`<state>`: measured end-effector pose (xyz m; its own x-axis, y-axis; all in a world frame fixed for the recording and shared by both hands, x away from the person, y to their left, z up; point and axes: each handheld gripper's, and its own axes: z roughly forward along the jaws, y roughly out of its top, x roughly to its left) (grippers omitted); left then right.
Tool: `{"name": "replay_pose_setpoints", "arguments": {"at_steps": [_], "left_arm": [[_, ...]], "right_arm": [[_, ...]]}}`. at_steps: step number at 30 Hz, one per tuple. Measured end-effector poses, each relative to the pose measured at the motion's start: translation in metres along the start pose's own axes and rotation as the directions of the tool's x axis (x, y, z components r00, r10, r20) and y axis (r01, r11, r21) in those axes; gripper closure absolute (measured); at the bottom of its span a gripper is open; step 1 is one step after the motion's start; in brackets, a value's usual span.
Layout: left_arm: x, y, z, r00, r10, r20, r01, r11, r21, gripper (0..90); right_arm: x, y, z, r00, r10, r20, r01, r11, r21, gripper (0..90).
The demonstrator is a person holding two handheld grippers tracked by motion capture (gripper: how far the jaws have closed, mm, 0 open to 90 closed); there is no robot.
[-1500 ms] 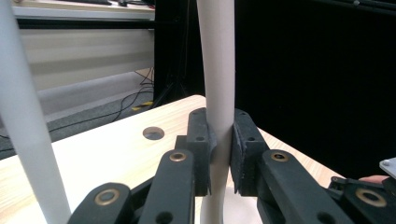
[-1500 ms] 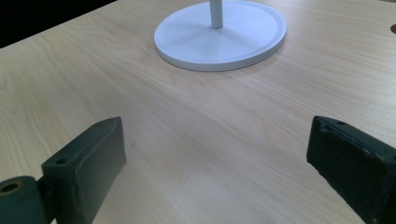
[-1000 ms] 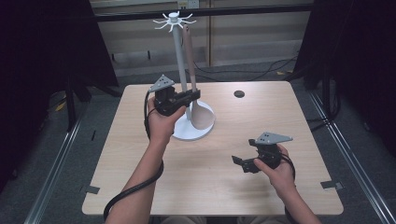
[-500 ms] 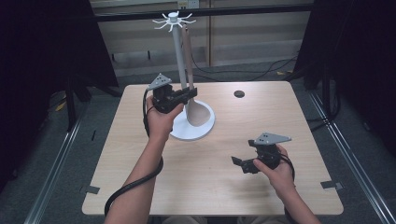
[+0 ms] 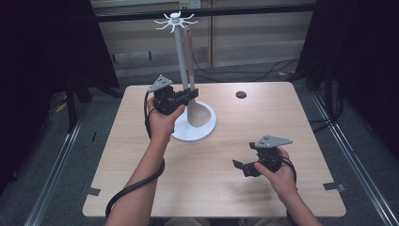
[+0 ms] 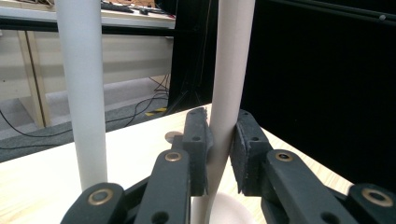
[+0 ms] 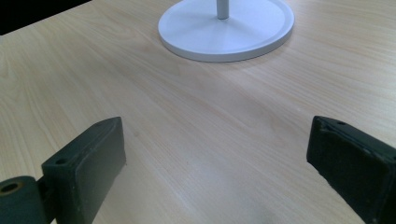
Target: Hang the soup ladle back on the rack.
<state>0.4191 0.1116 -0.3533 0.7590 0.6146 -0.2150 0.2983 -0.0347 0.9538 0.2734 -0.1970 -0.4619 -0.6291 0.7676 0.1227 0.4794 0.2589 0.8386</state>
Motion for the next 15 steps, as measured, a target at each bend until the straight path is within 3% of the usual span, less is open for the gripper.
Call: {"name": "replay_pose_setpoints", "arguments": {"at_steps": [9, 15], "left_arm": [[0.0015, 0.0001, 0.0034, 0.9999, -0.006, -0.014, 0.006, 1.0000, 0.000, 75.5], [0.0029, 0.0013, 0.0025, 0.9995, 0.015, -0.027, -0.015, 0.9999, 0.002, 65.6]], "right_arm": [[-0.0020, -0.0008, -0.0022, 1.0000, 0.003, 0.006, -0.003, 1.000, 0.000, 4.2], [-0.0008, -0.0011, -0.0012, 1.0000, 0.000, 0.001, 0.000, 1.000, 0.004, 4.2]]}}
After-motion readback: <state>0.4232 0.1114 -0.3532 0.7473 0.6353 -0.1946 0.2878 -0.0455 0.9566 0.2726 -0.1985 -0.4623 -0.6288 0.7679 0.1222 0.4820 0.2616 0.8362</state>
